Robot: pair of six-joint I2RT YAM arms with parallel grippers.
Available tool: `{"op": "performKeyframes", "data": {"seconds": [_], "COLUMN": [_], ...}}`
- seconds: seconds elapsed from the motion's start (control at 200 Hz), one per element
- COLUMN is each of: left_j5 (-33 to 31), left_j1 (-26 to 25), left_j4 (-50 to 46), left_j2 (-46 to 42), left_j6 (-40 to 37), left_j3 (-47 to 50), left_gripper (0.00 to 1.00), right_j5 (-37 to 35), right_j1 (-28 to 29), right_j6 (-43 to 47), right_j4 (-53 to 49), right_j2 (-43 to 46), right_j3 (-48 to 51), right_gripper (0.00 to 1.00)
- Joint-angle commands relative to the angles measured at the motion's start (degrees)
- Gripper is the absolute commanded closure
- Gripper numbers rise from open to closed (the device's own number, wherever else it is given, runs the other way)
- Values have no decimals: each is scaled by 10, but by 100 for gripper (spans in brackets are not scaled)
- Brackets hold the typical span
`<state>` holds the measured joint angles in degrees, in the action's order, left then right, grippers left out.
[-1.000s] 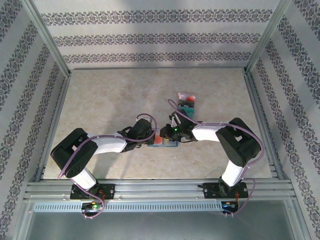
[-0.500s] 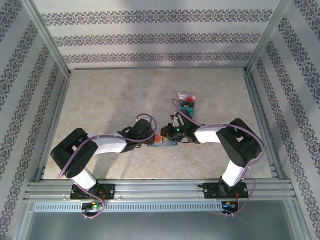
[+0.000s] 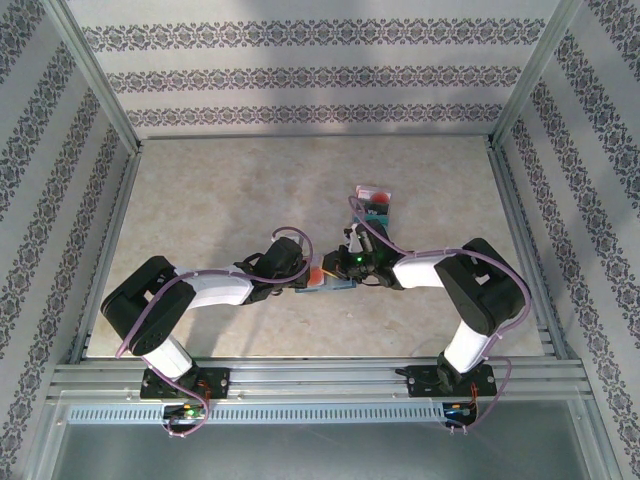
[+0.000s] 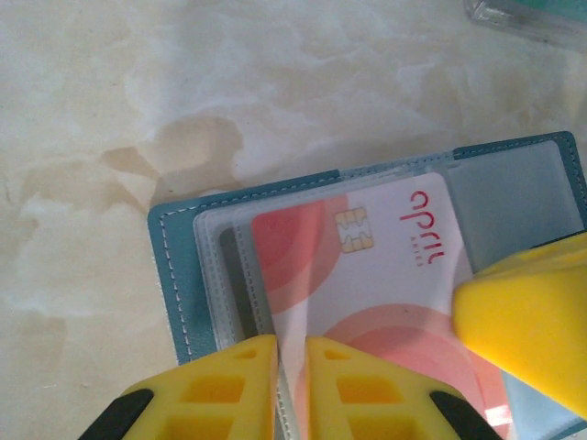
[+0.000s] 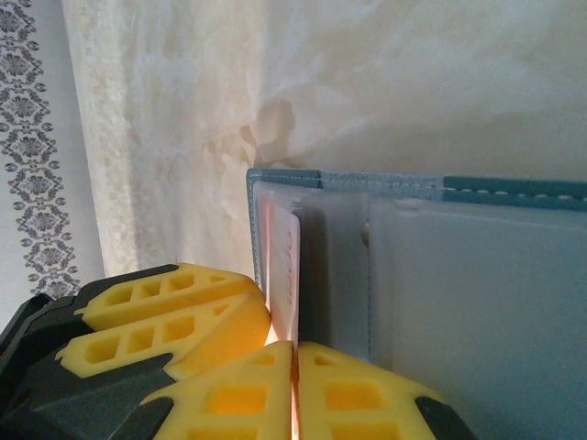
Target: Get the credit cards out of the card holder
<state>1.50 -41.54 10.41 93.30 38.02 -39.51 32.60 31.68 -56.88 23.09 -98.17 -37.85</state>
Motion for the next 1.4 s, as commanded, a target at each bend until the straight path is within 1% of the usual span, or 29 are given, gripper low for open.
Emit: {"op": "performKeyframes", "data": {"seconds": [0.0, 0.21, 0.405, 0.695, 0.874, 0.994, 1.264, 1.399], "left_j5": [-2, -4, -2, 7, 12, 18, 44, 52], "left_j1": [6, 6, 8, 9, 9, 8, 8, 9], "left_j4": [-25, -26, -26, -29, -42, -44, -36, -36], "left_j2": [8, 7, 9, 7, 0, -2, 36, 54], "left_j6": [2, 3, 2, -7, -17, -24, -33, -28], "left_j3": [12, 14, 12, -2, -21, -31, -51, -53], "left_gripper": [85, 85, 86, 86, 86, 85, 85, 86], "right_j5": [7, 5, 6, 10, 12, 14, 16, 21], "right_j1": [-10, -18, -24, -28, -32, -31, -27, -22], "right_j6": [0, 1, 0, 0, 3, 1, -5, -12], "right_j4": [27, 27, 27, 28, 27, 28, 36, 49], "right_j2": [15, 18, 23, 17, 22, 21, 19, 12], "right_j3": [11, 22, 27, 26, 29, 28, 25, 23], "right_gripper": [91, 91, 87, 87, 91, 92, 91, 88]}}
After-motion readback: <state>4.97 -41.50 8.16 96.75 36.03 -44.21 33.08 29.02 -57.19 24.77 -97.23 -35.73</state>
